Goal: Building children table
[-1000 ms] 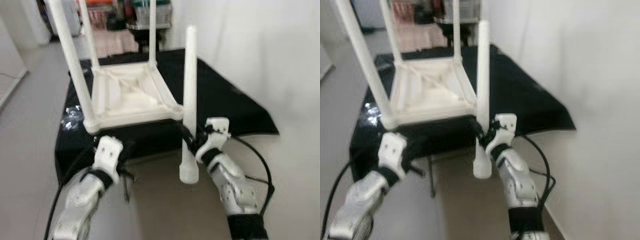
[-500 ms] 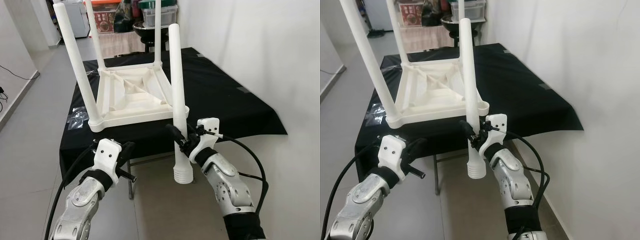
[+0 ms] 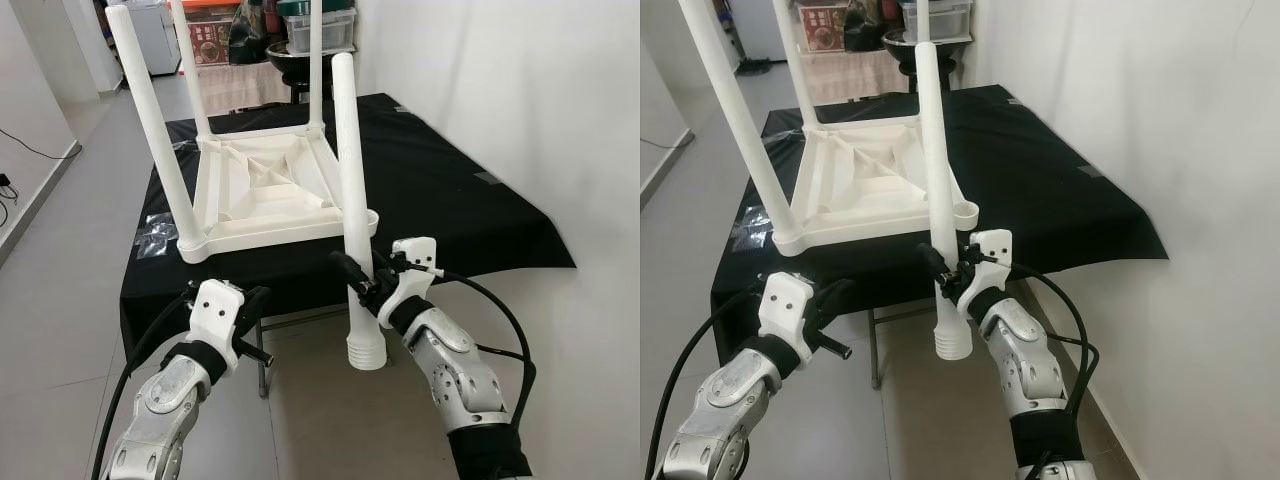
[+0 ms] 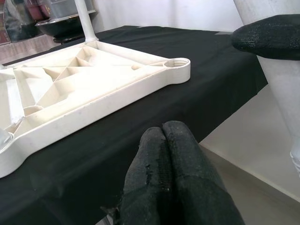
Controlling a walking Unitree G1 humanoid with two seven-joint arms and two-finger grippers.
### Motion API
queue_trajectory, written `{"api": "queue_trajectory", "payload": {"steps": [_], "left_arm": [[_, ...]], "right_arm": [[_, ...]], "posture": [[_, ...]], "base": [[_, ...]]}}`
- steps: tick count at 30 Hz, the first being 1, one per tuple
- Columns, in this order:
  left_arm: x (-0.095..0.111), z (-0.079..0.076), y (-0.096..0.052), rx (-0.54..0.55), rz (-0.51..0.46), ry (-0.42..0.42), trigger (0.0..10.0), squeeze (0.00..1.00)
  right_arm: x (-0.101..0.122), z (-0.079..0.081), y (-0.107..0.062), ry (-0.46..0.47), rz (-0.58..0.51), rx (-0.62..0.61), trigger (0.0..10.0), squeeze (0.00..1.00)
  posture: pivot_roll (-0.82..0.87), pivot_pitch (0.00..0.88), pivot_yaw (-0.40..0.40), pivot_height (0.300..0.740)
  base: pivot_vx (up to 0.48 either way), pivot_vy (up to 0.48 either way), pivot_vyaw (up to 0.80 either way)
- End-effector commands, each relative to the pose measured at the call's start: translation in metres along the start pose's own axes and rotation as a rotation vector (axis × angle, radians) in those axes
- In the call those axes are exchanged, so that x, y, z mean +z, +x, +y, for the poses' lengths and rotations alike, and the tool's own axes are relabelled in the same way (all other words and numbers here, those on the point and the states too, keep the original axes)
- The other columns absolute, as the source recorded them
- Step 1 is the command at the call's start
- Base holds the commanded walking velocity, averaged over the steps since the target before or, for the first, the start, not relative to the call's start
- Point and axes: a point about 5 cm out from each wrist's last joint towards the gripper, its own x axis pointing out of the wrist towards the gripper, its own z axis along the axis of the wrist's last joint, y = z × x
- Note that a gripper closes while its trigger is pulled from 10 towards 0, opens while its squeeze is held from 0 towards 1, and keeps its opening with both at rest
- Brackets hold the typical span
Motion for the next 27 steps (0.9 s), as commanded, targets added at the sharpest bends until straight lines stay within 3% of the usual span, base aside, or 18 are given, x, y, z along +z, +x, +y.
{"api": "queue_trajectory", "payload": {"steps": [1, 3, 7, 9, 10, 13, 16, 21, 27], "left_arm": [[0.006, 0.004, 0.001, 0.006, -0.022, -0.008, 10.0, 0.00], [0.006, 0.004, 0.001, 0.006, -0.022, -0.008, 10.0, 0.00], [0.043, 0.020, 0.006, 0.015, -0.161, -0.090, 10.0, 0.00], [0.043, 0.020, 0.006, 0.015, -0.161, -0.090, 10.0, 0.00], [0.058, 0.020, 0.007, -0.028, -0.224, -0.144, 10.0, 1.00], [0.058, 0.020, 0.007, -0.028, -0.224, -0.144, 10.0, 1.00], [0.087, 0.011, 0.006, -0.170, -0.351, -0.287, 10.0, 1.00], [0.090, 0.011, 0.008, -0.191, -0.357, -0.284, 10.0, 1.00], [0.094, 0.012, 0.011, -0.205, -0.352, -0.291, 10.0, 1.00]], "right_arm": [[0.007, 0.000, 0.001, -0.036, -0.039, 0.012, 10.0, 0.00], [0.007, 0.000, 0.001, -0.036, -0.039, 0.012, 10.0, 0.00], [0.018, -0.003, -0.006, -0.189, -0.053, 0.101, 10.0, 0.00], [0.018, -0.003, -0.006, -0.189, -0.053, 0.101, 10.0, 0.00], [0.021, -0.004, -0.006, -0.228, -0.052, 0.117, 10.0, 0.00], [0.021, -0.004, -0.006, -0.228, -0.052, 0.117, 10.0, 0.00], [0.018, 0.008, -0.006, -0.334, -0.028, 0.202, 10.0, 0.00], [0.012, 0.030, -0.008, -0.417, 0.004, 0.362, 10.0, 0.00], [0.009, 0.038, -0.010, -0.441, 0.012, 0.433, 10.0, 0.00]], "posture": [[-0.09, 0.000, 0.028, 0.740], [-0.09, 0.000, 0.028, 0.740], [-0.09, 0.000, 0.032, 0.740], [-0.09, 0.000, 0.032, 0.740], [-0.09, 0.000, 0.036, 0.740], [-0.09, 0.000, 0.036, 0.740], [-0.10, 0.000, 0.039, 0.740], [-0.10, 0.000, 0.039, 0.740], [-0.10, 0.000, 0.038, 0.740]], "base": [[0.000, 0.000, 0.00], [0.000, 0.000, 0.00], [0.000, 0.000, 0.00], [0.000, 0.000, 0.00], [0.000, 0.000, 0.00], [0.000, 0.000, 0.00], [0.000, 0.000, 0.00], [0.000, 0.000, 0.00], [0.000, 0.000, 0.00]]}}
